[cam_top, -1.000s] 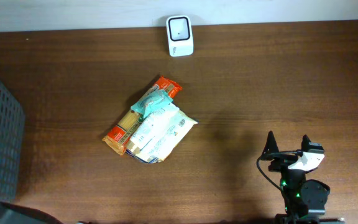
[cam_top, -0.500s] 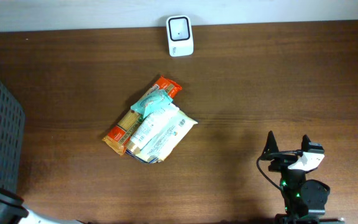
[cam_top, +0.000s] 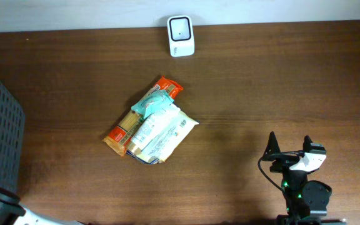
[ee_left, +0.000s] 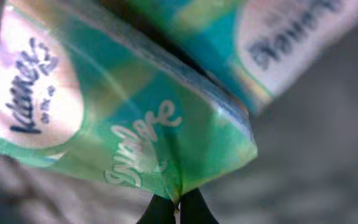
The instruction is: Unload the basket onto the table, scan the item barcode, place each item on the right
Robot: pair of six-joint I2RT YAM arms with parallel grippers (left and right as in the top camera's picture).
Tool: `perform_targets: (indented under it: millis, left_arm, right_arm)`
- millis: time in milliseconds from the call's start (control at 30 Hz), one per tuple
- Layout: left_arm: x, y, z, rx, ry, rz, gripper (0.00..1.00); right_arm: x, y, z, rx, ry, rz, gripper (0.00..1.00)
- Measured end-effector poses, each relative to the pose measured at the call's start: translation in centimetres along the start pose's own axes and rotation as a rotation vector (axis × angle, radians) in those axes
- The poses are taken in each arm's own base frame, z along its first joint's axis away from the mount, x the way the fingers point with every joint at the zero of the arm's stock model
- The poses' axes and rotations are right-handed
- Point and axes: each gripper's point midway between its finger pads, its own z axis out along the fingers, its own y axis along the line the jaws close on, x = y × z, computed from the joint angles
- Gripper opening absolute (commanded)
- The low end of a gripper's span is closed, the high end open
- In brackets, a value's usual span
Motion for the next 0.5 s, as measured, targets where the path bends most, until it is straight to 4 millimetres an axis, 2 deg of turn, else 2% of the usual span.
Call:
perform_targets:
  millis: [33,67,100,133,167,200,233,267,300,333,367,400,433,467,500]
  left_arm:
    - [-0.3,-0.7,-0.7,0.042,-0.006,0.0,0.0]
    - [-1.4,-1.9,-2.3,0.112,-0.044,0.001,0.0]
    - [-2.5,-2.9,-4.4,0.175,-0.099,0.005,0.0]
    - [-3.4,-4.2,-7.3,0.259,-0.17,0.016,0.0]
    - [-4.4,-5.3,-11.0,0.337,-0.262,0.035,0.0]
    - [-5.2,-7.0,-17.4,0.447,-0.412,0.08,0.0]
    - [-5.3,-8.1,-21.1,0.51,-0.499,0.112,0.0]
    - [-4.4,-9.7,-25.6,0.585,-0.586,0.164,0.0]
    - [-3.0,-11.3,-28.9,0.641,-0.639,0.219,0.0]
    - [-1.0,-13.3,-31.7,0.698,-0.669,0.283,0.0]
    - [1.7,-15.5,-33.5,0.747,-0.662,0.358,0.0]
    - [4.5,-17.7,-34.6,0.788,-0.635,0.437,0.0]
    - [6.0,-18.6,-35.0,0.808,-0.611,0.473,0.0]
    - [7.9,-19.8,-34.7,0.811,-0.557,0.515,0.0]
    - [10.6,-21.5,-33.9,0.809,-0.481,0.583,0.0]
  right_arm:
    - [0.0,0.0,0.0,0.0,0.0,0.0,0.99]
    - [0.0,0.0,0.0,0.0,0.0,0.0,0.99]
    - [0.0,0.0,0.0,0.0,0.0,0.0,0.99]
    - [0.0,0.0,0.0,0.0,0.0,0.0,0.99]
    - [0.0,0.0,0.0,0.0,0.0,0.0,0.99]
    - [0.0,0.0,0.0,0.0,0.0,0.0,0.99]
    - [0.0,0.0,0.0,0.0,0.0,0.0,0.99]
    - [0.0,0.0,0.0,0.0,0.0,0.0,0.99]
    - [0.0,0.0,0.0,0.0,0.0,0.0,0.99]
    - [0.0,0.0,0.0,0.0,0.0,0.0,0.99]
    - [0.0,0.0,0.0,0.0,0.0,0.0,0.99]
    - [0.0,0.0,0.0,0.0,0.0,0.0,0.99]
    - [0.0,0.0,0.0,-0.001,0.0,0.0,0.99]
    - [0.0,0.0,0.0,-0.001,-0.001,0.0,0.99]
    - [0.0,0.0,0.0,-0.001,-0.001,0.0,0.99]
